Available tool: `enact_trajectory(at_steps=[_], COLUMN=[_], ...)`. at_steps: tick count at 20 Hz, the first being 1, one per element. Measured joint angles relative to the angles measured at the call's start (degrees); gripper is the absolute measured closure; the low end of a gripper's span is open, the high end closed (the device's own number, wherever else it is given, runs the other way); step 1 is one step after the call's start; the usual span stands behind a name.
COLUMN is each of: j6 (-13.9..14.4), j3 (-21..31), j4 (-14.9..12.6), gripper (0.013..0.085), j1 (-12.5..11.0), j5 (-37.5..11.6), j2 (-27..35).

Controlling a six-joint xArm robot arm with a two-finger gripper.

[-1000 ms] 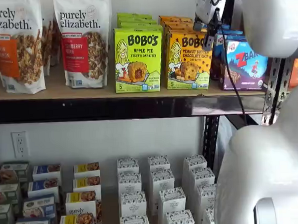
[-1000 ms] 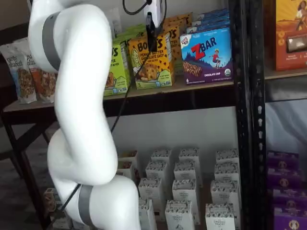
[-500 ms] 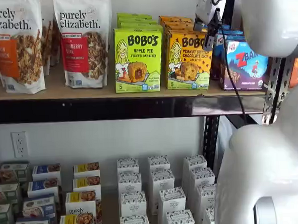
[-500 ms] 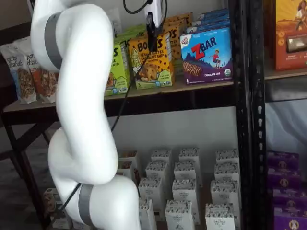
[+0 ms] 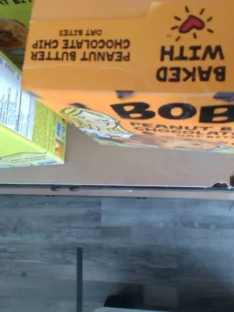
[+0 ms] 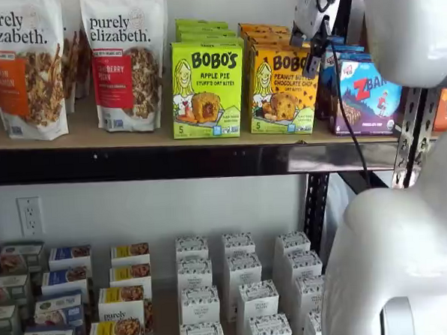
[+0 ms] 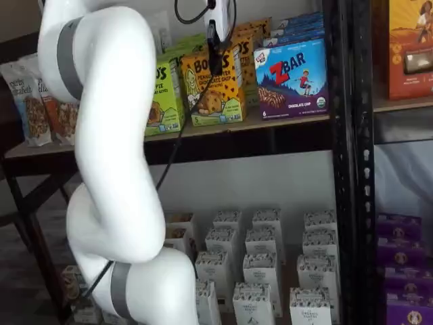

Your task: Pick up the orange box on the top shelf, the fifth box from the left

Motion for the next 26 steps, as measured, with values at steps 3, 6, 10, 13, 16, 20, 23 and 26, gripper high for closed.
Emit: enact_trajectory(at_steps=[3, 6, 10, 13, 16, 20, 23, 26], j6=[-0.06, -0.05, -0.07, 0.02, 0.28, 0.59, 0.71, 0.7], j3=[0.56, 1.13, 2.05, 2.8, 3.68, 4.37, 4.78, 5.21], j4=[-0.26, -0.74, -1.01, -1.55, -2.12, -2.27, -2.61, -2.71], gripper=[0.013, 0.013, 0.013, 0.013, 0.013, 0.013, 0.021, 0.025], j1=[0.02, 0.18, 0.28, 0.55, 0.98, 1.38, 1.58, 1.61], j5=[-0.54, -1.02, -1.84, -2.47, -3.19, -3.78, -4.15, -4.46], j2=[-0.34, -0.69, -1.2, -1.54, -1.86, -2.03, -2.2, -2.38])
